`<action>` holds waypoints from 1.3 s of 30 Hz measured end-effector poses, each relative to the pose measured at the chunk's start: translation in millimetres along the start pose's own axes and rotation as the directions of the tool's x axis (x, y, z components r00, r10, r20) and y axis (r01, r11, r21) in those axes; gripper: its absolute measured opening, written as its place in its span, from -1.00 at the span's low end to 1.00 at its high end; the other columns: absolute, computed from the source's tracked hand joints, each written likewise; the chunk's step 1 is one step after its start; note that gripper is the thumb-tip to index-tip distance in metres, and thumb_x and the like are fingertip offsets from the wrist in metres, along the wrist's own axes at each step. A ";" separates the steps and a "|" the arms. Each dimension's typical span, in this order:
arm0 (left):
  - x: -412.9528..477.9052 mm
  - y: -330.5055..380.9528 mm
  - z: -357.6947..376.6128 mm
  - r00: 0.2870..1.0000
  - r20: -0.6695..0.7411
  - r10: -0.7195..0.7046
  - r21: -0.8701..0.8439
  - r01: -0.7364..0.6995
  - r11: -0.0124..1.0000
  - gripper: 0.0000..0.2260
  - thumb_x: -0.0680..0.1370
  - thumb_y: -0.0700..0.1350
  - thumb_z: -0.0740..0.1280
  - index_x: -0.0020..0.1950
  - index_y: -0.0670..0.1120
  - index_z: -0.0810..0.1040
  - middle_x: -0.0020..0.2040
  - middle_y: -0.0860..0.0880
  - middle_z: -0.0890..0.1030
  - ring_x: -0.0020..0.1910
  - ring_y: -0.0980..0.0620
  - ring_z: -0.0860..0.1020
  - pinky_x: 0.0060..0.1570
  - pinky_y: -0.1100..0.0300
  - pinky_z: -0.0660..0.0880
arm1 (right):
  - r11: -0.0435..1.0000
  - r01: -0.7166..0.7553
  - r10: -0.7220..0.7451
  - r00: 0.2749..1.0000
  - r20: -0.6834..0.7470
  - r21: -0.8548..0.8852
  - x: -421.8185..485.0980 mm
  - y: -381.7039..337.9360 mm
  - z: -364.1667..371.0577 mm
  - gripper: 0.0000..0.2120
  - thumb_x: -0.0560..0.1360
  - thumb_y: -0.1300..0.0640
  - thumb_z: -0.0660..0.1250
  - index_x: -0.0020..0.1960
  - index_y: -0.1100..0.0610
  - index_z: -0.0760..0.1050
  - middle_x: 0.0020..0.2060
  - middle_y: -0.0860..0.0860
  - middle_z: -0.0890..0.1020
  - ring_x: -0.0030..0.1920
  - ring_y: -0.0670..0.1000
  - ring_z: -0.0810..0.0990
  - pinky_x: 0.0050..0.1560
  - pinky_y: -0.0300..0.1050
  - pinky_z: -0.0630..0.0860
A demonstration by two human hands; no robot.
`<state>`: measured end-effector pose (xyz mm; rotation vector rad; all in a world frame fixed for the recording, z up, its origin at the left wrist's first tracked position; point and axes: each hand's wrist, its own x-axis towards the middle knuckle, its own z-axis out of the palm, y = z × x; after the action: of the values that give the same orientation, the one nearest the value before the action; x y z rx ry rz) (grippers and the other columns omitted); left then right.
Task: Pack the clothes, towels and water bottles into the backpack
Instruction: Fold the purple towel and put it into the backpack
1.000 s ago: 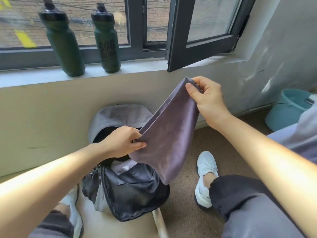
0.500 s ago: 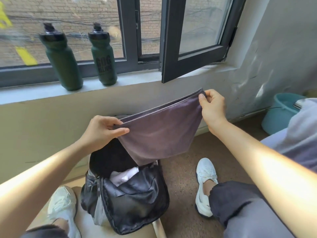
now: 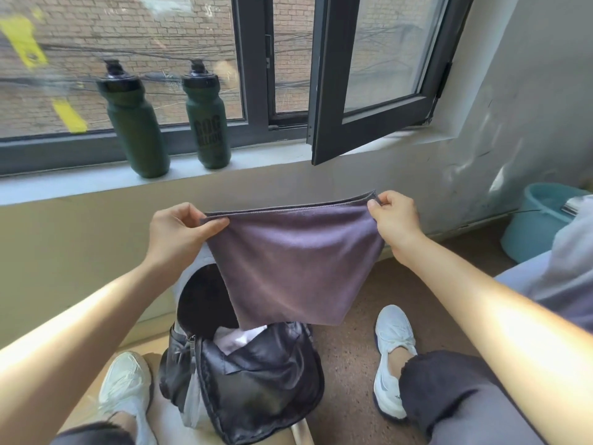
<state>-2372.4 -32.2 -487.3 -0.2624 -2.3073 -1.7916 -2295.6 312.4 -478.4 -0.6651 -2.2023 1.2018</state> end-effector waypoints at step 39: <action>-59.6 59.3 51.5 0.860 0.492 -0.131 -0.241 0.280 0.929 -0.84 0.63 -0.17 0.40 -0.14 -0.11 0.51 -0.20 -0.02 0.64 -0.25 0.12 0.62 -0.19 0.20 0.59 | 0.919 -0.089 -0.211 0.710 0.672 0.383 -87.7 -66.8 21.7 -0.91 0.61 0.32 0.31 0.04 0.27 0.59 -0.16 0.21 0.64 -0.20 0.11 0.62 -0.16 -0.08 0.64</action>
<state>-2302.1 31.5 -460.5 -0.5746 -2.4226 -2.4326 -2256.5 210.9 -450.1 0.0845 -2.3924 2.0417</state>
